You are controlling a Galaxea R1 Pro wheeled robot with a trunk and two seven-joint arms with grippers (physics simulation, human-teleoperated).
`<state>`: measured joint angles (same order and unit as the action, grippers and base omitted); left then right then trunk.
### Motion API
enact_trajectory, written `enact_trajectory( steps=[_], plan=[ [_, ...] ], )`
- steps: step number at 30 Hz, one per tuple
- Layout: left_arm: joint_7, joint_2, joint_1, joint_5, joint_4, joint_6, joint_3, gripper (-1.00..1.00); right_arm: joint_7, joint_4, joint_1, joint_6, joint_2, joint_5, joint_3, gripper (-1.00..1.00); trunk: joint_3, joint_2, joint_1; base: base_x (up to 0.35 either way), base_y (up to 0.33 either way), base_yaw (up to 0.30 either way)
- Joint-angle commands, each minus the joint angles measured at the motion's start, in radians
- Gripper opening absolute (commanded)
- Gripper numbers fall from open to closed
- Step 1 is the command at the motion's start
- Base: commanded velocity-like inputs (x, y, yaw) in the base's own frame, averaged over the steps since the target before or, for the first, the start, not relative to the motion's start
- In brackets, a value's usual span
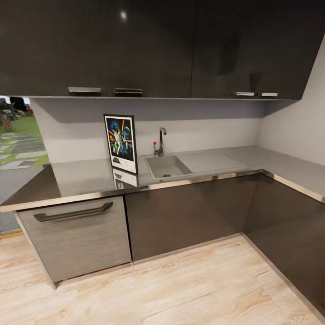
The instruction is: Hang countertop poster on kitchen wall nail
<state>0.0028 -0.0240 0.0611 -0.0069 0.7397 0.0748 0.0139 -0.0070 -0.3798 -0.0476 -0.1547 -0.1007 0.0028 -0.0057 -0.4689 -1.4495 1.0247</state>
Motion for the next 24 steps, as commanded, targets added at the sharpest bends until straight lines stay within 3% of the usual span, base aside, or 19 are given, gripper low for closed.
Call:
enact_trajectory(
  steps=[1, 15, 24],
  plan=[
    [0.000, -0.001, 0.000, -0.001, 0.001, 0.002, 0.001, 1.00, -0.001, 0.001, 0.000, -0.004, 0.000, 0.000, 0.000, 1.00, -0.001, 0.000, 0.000, 0.140, -0.278, 0.228],
    [0.000, -0.001, 0.000, -0.001, 0.001, 0.002, 0.003, 1.00, -0.001, 0.000, 0.000, -0.004, 0.001, 0.000, 0.000, 1.00, -0.001, 0.000, 0.000, 0.140, -0.265, 0.263],
    [0.000, -0.004, 0.000, 0.004, 0.009, 0.005, 0.001, 1.00, -0.001, -0.005, -0.001, -0.004, -0.001, 0.001, 0.001, 1.00, -0.001, 0.000, 0.000, 0.026, -0.039, 0.044]
  ],
)
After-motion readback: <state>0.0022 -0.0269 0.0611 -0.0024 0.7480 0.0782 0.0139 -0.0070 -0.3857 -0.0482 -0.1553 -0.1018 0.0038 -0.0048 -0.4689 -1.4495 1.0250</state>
